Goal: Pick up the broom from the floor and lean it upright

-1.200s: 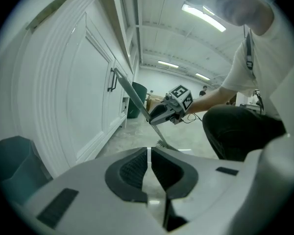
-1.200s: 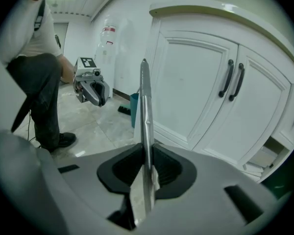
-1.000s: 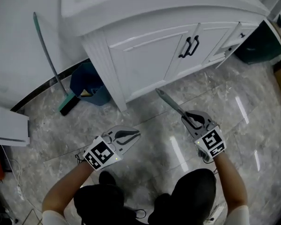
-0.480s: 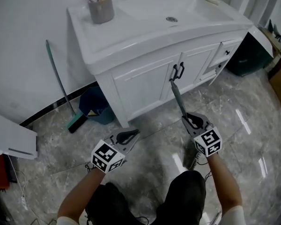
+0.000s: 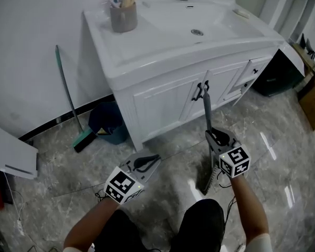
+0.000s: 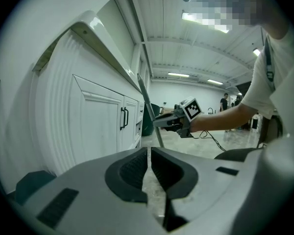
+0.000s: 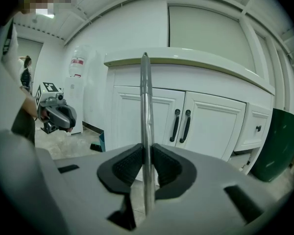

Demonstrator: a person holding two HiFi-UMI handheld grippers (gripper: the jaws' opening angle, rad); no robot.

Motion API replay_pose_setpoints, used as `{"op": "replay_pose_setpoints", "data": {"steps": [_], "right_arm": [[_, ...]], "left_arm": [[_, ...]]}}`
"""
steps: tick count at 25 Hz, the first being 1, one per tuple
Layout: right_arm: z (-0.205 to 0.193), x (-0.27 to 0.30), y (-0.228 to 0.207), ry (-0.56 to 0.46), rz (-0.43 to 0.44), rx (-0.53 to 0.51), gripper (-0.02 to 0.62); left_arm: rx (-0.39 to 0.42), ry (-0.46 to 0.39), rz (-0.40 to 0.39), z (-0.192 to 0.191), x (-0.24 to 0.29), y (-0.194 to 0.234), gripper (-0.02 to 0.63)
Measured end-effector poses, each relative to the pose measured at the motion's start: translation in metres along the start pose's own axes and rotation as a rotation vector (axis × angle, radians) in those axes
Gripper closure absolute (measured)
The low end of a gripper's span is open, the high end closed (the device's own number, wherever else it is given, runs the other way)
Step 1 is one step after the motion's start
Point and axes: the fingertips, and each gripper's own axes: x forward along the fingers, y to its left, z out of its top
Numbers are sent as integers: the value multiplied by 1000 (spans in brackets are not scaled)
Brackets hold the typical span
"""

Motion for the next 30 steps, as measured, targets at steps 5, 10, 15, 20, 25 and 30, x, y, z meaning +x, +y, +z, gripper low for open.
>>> {"op": "replay_pose_setpoints", "data": {"steps": [5,10,15,20,25,30], "right_arm": [[11,6,-2,3,-26,28,523],[25,3,-13,-28,-72,73,523],[27,14,-15,7,-145,83,523],[32,24,-11,68,-192,131,523],[42,44,0,152,-179,152,523],[39,67,8,237,-206,184,522]], "left_arm": [[50,-31,-12,3,3,3,584],[67,-72,-21,5,-1,9,584],[28,-69,-37,6,-11,9,584],[50,-17,-55,33,-29,5,584],[13,-9,-41,69,-36,3,584],[41,36,-36,99,-41,-8,584]]}}
